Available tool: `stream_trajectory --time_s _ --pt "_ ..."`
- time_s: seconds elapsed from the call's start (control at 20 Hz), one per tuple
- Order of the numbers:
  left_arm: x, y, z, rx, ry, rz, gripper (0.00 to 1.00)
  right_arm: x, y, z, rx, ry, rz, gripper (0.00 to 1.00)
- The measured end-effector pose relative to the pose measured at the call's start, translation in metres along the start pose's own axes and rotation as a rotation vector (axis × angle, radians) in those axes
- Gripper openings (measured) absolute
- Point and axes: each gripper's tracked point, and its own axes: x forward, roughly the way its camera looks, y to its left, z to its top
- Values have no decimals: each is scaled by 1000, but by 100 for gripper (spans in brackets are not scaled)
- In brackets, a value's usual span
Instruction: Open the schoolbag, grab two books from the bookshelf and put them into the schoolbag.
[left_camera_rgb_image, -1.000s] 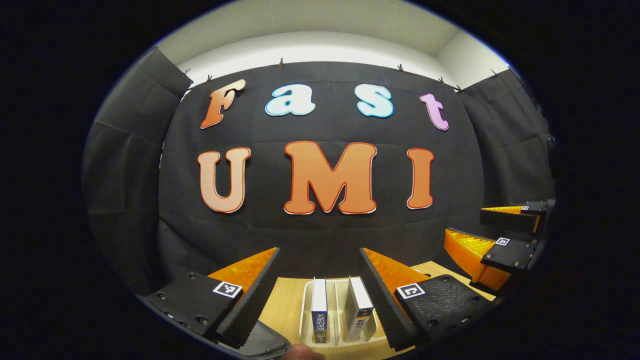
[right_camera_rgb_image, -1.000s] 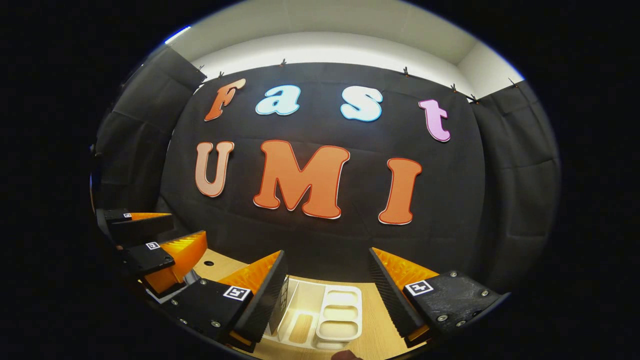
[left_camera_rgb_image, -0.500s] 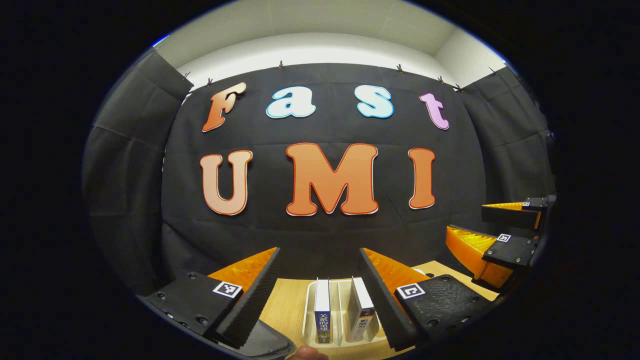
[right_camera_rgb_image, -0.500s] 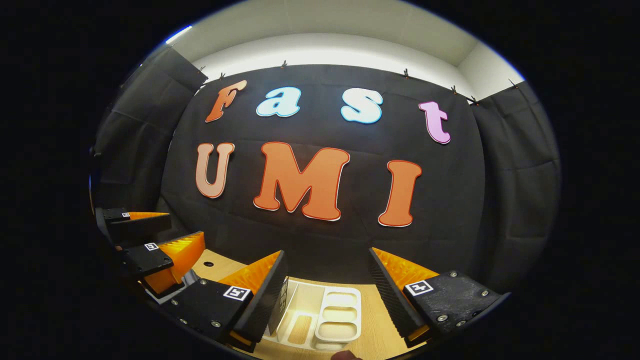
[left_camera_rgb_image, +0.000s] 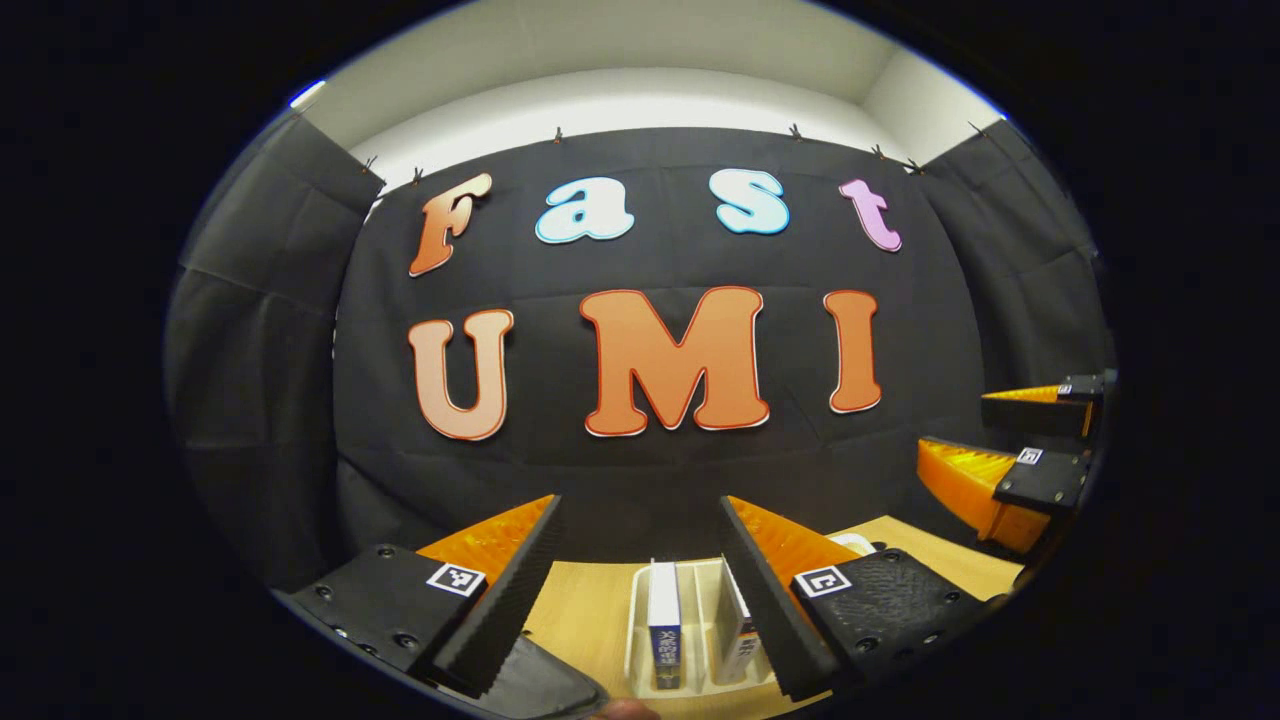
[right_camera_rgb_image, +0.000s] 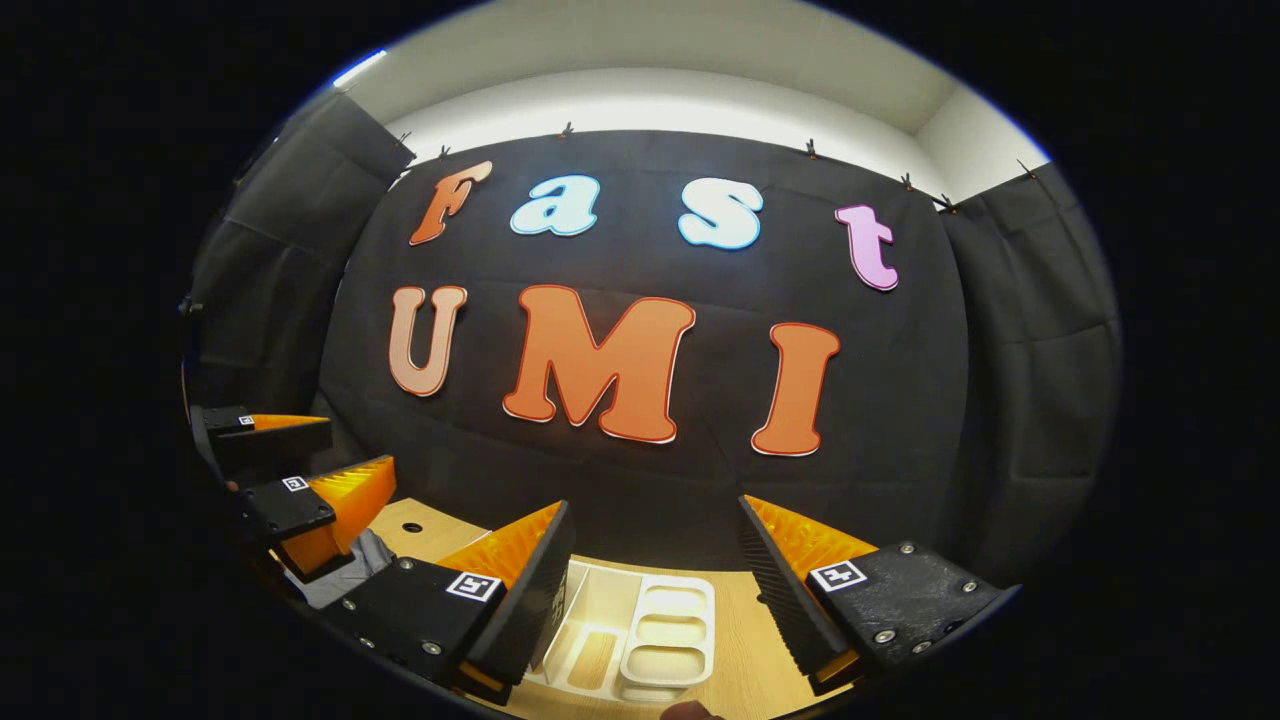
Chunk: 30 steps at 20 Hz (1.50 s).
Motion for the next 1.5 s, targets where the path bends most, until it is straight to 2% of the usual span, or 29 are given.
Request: stream_trajectory --time_s 0.25,0.5,0.55,0.6,0.65,0.7,1.0,1.5 --pt "2 20 -40 37 93 59 98 8 -15 -7 -12 1 -7 96" --pt "-7 36 -89 214 184 94 100 17 -25 -22 -8 1 14 96" --pt "-8 39 -102 250 204 104 95 20 -25 -24 -9 -5 23 96" --pt "-11 43 -117 294 239 112 95 24 -26 -28 -10 -4 30 96" --pt "-16 46 -133 335 277 121 100 27 -27 -33 -10 6 38 96" --pt "-20 46 -146 373 305 120 95 28 -28 -37 -8 16 43 96" --pt "-46 59 -227 598 468 108 95 39 -38 -49 -4 26 47 96" --pt "-81 78 -330 852 681 75 94 52 -50 -58 -28 44 28 96"
